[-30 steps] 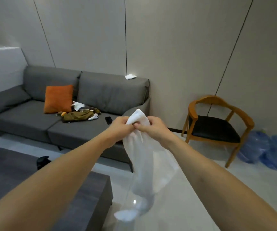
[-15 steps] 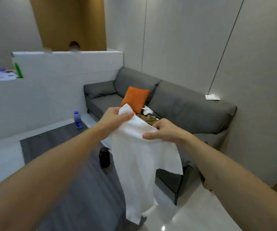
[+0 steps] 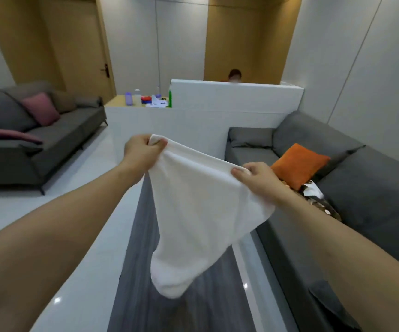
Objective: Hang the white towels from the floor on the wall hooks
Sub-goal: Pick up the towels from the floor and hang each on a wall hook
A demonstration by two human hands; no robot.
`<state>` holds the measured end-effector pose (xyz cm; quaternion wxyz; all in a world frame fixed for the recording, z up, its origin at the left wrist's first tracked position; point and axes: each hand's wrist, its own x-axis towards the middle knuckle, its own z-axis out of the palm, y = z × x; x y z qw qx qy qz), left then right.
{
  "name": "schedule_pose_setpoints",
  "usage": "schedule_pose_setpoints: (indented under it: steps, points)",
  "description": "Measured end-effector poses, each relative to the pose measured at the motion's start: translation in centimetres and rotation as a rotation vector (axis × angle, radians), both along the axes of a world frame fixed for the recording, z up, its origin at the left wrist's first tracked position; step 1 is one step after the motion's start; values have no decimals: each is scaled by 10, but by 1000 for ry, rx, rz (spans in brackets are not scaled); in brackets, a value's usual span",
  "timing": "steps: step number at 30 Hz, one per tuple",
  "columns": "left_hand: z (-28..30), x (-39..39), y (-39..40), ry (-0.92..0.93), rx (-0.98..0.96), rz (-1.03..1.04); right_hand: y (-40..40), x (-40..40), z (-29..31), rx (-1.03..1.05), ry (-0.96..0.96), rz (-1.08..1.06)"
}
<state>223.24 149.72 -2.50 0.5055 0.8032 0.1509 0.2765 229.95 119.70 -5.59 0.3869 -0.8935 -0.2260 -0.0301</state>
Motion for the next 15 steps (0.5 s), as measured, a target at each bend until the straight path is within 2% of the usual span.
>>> schedule_pose_setpoints:
  steps: [4,7,15]
  points:
    - [8,-20,16,3,73,155,-6,10,23,-111,166,250]
    - [8,-32,21,14,107,216,-6,21,38,-207,160,322]
    - [18,-24,54,39,134,362,23,63,50,87,174,259]
